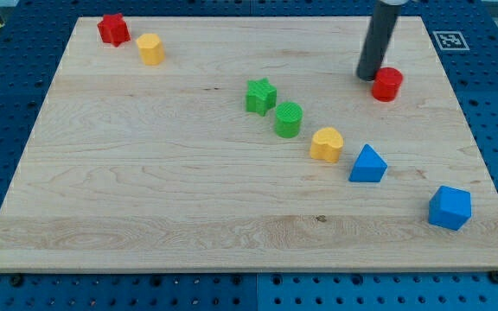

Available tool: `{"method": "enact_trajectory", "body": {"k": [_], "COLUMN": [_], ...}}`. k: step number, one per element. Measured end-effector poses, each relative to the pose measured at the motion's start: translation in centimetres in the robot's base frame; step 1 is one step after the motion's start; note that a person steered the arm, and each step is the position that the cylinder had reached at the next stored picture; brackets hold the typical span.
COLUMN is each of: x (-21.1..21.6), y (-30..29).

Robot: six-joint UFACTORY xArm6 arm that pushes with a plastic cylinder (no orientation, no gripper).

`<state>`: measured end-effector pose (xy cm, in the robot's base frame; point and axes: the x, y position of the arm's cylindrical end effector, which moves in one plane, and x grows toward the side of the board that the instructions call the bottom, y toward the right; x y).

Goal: Nudge the green star left a bit

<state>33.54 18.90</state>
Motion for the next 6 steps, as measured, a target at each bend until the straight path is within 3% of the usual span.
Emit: {"method": "enact_trajectory", "body": {"k": [4, 6], "x": [2.1, 2.1], "y": [-0.4, -10.8]}}
